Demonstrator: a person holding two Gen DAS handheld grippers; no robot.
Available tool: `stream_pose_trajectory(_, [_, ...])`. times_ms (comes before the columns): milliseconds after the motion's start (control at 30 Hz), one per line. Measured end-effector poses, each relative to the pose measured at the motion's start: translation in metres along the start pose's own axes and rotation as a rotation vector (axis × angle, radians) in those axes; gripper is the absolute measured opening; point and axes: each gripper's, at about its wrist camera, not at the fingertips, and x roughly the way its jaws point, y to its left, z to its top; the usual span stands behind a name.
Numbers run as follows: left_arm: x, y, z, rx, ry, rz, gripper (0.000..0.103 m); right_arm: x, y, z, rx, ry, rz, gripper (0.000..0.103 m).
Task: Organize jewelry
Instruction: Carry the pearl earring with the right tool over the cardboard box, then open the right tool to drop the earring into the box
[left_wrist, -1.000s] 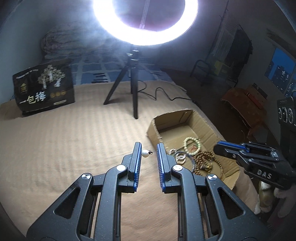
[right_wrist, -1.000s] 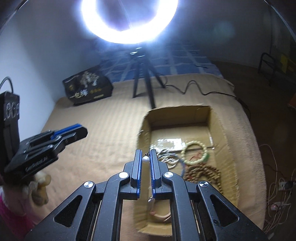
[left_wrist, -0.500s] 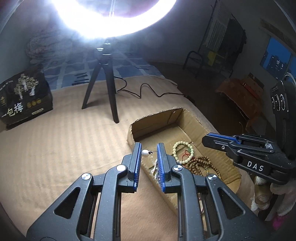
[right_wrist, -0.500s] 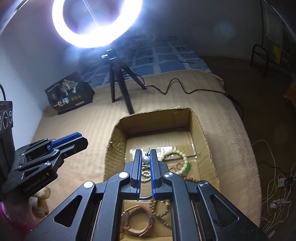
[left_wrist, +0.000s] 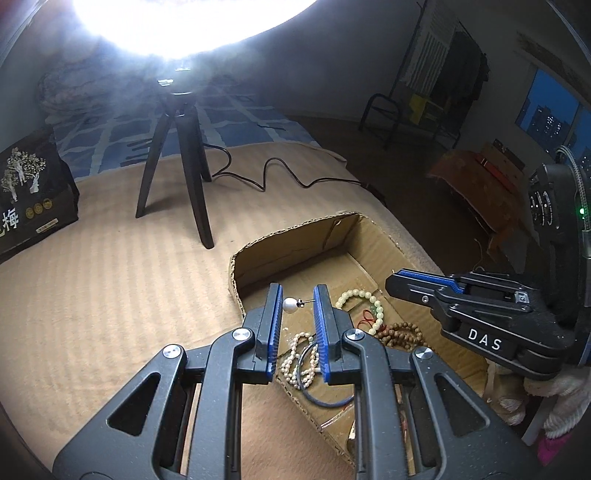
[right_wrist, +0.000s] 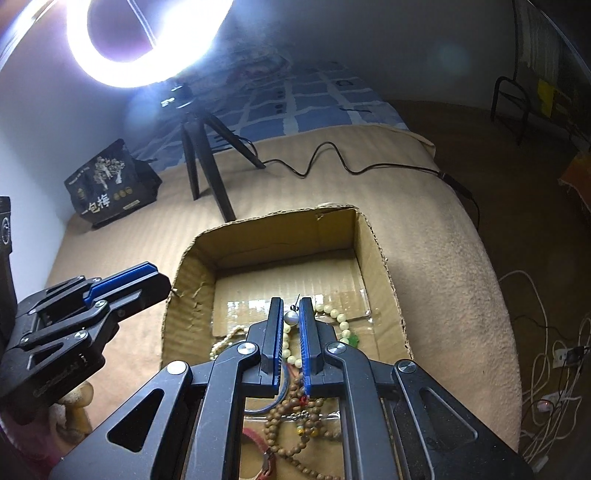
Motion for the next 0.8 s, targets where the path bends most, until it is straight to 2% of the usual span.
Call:
stream_pose_trajectory(367, [0.001,0.001,0.001,-0.007,-0.006,0.016,0.016,0.001,-0.003,0.000,0.012,-0.001,-0.014,0.007])
stream_pose_trajectory(433, [0.000,0.002,0.001,-0.006,-0.005,0.020,0.016,0.001,-0.003,0.000,0.012,0.005,-0.018,0.018])
stream_pose_trajectory(467, [0.000,0.002,0.001,-0.007,-0.003,0.024,0.019,0.000,-0.003,0.000,0.016,0.006,-0.014,0.033])
stream_pose_trajectory(500, [-0.001,0.003,0.002,-0.009,-0.005,0.027,0.030,-0.001,-0.003,0.000,0.020,0.002,-0.010,0.040])
stream_pose_trajectory(567, [-0.003,0.004,0.002,-0.012,-0.015,0.034,0.039,-0.003,-0.004,-0.001,0.023,-0.001,-0.012,0.040])
stream_pose_trajectory(800, [-0.014,0.003,0.004,-0.010,-0.026,0.041,0.039,-0.012,-0.001,-0.002,0.015,-0.005,-0.020,0.040])
